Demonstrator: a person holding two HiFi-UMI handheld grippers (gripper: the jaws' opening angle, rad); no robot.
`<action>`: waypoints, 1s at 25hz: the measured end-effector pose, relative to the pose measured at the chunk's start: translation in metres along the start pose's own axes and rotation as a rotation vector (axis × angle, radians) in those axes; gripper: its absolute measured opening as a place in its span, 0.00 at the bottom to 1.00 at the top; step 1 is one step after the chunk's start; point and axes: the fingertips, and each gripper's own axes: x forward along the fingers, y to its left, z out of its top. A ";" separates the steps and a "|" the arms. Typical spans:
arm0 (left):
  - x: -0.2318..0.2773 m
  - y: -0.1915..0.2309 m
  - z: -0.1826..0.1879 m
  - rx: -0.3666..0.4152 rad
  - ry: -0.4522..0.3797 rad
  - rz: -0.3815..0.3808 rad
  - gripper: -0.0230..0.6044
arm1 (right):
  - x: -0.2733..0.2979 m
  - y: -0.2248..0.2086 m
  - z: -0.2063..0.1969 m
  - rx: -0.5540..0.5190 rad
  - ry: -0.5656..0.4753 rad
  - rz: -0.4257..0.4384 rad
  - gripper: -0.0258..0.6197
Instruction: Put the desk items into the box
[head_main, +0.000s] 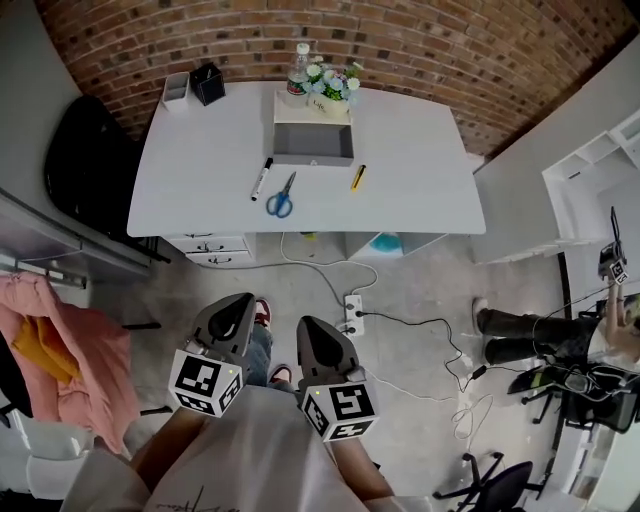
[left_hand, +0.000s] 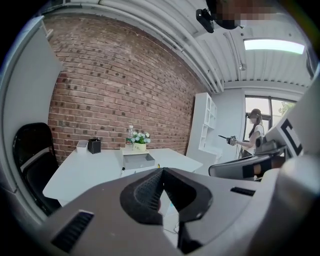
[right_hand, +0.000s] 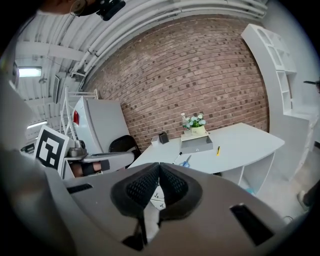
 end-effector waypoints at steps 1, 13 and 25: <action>0.008 0.007 0.005 0.001 -0.001 0.004 0.04 | 0.010 -0.003 0.005 0.003 0.000 0.002 0.08; 0.082 0.080 0.050 0.010 0.020 0.001 0.04 | 0.115 -0.022 0.053 0.022 0.018 0.021 0.08; 0.137 0.119 0.068 0.064 0.008 -0.083 0.04 | 0.189 -0.049 0.077 0.018 0.020 -0.033 0.08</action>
